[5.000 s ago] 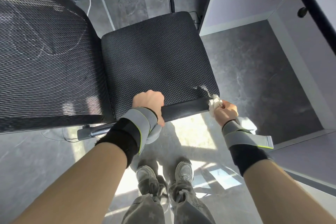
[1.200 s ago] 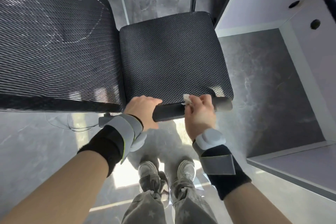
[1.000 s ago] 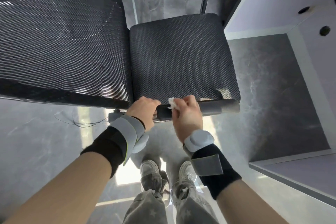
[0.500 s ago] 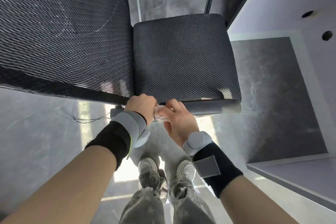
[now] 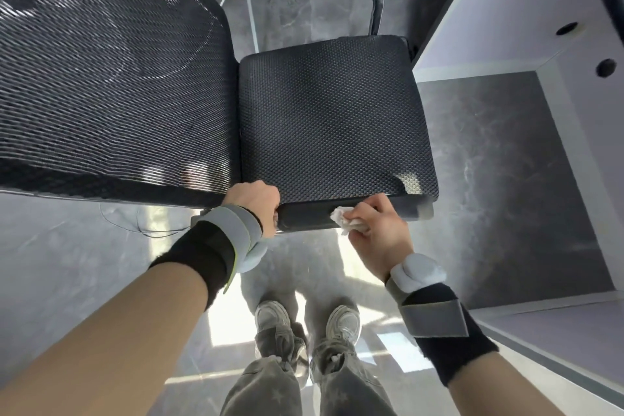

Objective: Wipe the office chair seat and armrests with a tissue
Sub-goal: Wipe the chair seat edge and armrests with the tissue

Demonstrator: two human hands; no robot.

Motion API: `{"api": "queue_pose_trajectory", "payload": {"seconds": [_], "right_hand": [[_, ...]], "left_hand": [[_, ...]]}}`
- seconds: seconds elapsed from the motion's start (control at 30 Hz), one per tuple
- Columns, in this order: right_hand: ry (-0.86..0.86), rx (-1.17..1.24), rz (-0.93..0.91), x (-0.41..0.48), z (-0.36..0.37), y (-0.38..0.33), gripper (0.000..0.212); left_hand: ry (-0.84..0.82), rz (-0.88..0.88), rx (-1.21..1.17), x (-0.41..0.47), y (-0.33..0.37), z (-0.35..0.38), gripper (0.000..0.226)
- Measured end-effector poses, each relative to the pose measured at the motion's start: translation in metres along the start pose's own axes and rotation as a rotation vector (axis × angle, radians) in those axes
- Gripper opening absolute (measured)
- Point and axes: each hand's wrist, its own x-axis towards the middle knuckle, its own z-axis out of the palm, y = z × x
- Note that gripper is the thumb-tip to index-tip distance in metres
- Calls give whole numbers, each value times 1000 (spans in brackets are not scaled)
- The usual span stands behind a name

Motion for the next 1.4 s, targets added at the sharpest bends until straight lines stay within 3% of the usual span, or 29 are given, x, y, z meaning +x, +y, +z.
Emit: {"api": "queue_pose_trajectory", "payload": {"seconds": [0.27,0.43,0.73,1.0,1.4], "right_hand": [[-96,18,23,27,-12,-11,10],[-109,95,-7,56,-17,-24,15],[-43,137,-61,144,-28,-63,27],[21,118,-22,229,-43,-99,30],[94,72,12,348,-48,-153,29]], "left_hand": [[-118,-48,-64,1,0,-14,23],[-218,-40,-125,16,-11,-29,51],[202,-15,-324,51,-30,-91,27],[317,-78,-431,109,-98,-142,35],[429,-79,-364,196,-181,-211,34]]}}
